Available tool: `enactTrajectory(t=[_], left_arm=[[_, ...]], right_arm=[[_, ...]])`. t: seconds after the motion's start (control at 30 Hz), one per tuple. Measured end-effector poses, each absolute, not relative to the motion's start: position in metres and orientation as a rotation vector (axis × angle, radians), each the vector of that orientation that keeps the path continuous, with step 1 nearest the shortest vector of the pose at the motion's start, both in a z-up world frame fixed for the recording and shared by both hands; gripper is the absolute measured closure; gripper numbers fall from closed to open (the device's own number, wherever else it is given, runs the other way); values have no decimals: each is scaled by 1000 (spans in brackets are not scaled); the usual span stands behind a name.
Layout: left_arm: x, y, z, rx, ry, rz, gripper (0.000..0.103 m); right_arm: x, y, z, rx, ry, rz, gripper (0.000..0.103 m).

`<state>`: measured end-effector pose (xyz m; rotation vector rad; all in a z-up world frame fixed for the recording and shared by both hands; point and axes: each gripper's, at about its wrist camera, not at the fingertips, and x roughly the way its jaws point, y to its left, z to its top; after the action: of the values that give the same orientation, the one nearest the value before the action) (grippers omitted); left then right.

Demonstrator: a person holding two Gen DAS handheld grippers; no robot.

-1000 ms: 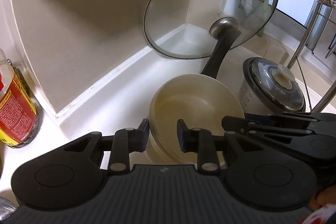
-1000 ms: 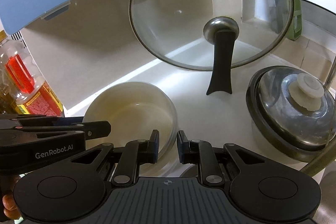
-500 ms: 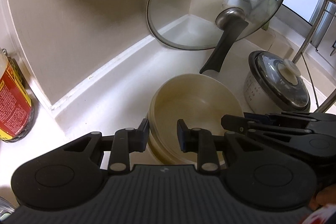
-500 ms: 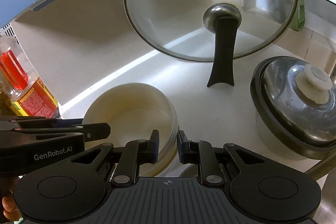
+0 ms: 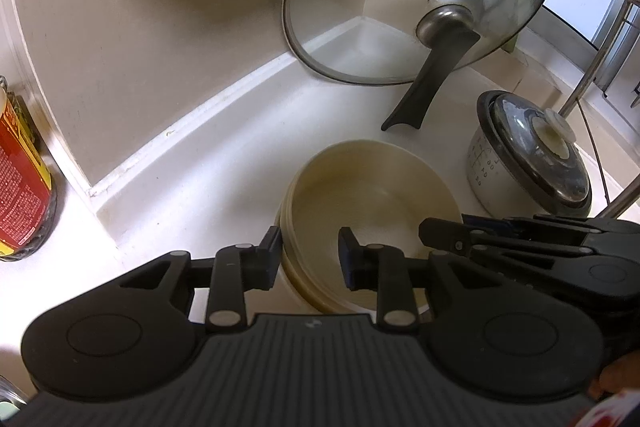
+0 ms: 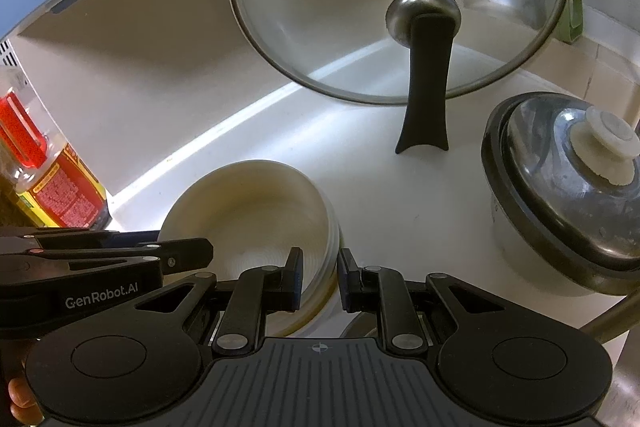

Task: Organize plates and bowls
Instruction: 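Carry the cream bowl over the white floral bowl and lower it in, then open the right gripper to release the cream bowl onto the floral bowl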

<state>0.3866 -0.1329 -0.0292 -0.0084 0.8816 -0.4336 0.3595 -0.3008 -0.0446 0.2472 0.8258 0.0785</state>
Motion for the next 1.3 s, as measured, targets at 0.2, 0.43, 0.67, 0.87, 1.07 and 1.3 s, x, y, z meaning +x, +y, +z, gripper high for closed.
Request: enactTrajectory(t=[0.2, 0.43, 0.67, 0.87, 1.07, 1.3], left_arm=[[384, -132, -27, -8, 874, -430, 69], [383, -129, -24, -6, 859, -412, 68], [379, -126, -18, -3, 842, -404, 68], [369, -121, -11, -3, 827, -403, 67], [354, -112, -5, 1, 818, -386, 59], [330, -101, 1, 26, 805, -353, 52]], right_arm=[[361, -301, -44, 242, 829, 77, 84], [359, -300, -43, 248, 826, 69, 61], [353, -300, -37, 256, 807, 80, 54], [343, -300, -32, 268, 796, 82, 46], [330, -298, -25, 269, 786, 88, 36], [312, -293, -18, 270, 778, 106, 32]])
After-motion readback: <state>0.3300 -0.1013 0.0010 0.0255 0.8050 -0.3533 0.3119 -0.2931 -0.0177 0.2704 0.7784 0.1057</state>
